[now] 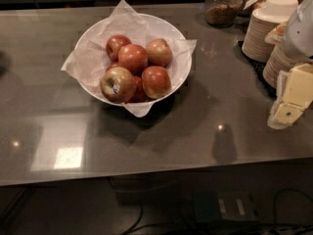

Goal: Pick apple from white bowl

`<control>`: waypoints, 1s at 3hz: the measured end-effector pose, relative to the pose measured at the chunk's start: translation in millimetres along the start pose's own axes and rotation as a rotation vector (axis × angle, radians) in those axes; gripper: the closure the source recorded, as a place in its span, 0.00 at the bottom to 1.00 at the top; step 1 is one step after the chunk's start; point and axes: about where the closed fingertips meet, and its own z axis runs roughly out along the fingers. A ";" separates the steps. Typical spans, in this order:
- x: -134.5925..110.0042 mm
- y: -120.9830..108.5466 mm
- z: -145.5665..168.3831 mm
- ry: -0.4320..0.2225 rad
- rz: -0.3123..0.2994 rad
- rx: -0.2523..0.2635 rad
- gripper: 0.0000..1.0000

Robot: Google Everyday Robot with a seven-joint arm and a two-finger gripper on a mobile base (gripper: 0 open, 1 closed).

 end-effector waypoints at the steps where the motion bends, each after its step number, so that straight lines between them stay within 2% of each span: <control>1: -0.1 -0.1 0.0 0.000 0.000 0.000 0.00; 2: -10.8 -5.5 1.8 -0.031 -0.017 0.018 0.00; 3: -35.3 -16.5 0.8 -0.082 -0.040 0.032 0.00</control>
Offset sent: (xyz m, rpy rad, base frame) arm 0.0181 0.0189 -0.0014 0.0448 -0.0412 0.0463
